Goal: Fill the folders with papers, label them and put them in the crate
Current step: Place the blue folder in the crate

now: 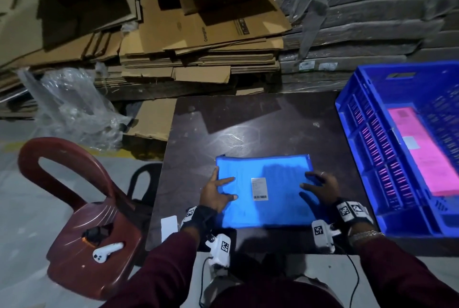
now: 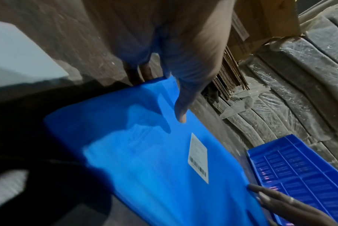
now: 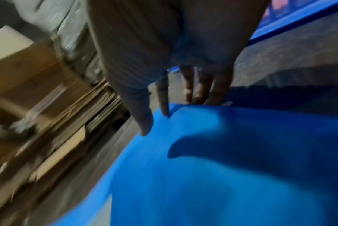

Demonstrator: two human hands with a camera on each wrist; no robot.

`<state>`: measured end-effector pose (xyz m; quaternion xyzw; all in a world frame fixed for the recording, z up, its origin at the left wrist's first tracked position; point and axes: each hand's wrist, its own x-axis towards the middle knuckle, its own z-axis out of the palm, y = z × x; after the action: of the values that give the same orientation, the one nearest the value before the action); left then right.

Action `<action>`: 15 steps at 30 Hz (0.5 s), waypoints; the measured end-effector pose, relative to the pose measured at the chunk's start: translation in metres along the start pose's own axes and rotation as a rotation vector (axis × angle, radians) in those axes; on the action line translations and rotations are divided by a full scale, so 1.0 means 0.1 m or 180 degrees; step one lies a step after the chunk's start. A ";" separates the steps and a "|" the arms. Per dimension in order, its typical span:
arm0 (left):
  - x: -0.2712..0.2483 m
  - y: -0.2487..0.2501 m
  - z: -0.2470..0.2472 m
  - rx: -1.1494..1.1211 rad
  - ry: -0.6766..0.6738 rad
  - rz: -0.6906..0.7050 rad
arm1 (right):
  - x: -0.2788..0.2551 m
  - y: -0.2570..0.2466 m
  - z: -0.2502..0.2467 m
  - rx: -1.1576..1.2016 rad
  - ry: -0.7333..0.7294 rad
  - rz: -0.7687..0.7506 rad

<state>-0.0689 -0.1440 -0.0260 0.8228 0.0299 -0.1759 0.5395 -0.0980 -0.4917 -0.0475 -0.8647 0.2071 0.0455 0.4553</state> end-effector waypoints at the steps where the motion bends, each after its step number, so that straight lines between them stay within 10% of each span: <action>1: 0.00 0.00 -0.05 0.0027 -0.0147 0.0014 | -0.04 -0.02 -0.01 0.0217 0.0000 -0.0007; 15: 0.26 0.45 -0.63 0.0784 -0.0876 0.0997 | -0.43 -0.83 -0.20 0.0240 -0.0495 -0.0816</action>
<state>-0.0178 -0.1095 0.0272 0.8453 -0.1935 -0.2029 0.4548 -0.1065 -0.4531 0.0397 -0.8603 0.0606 0.0460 0.5041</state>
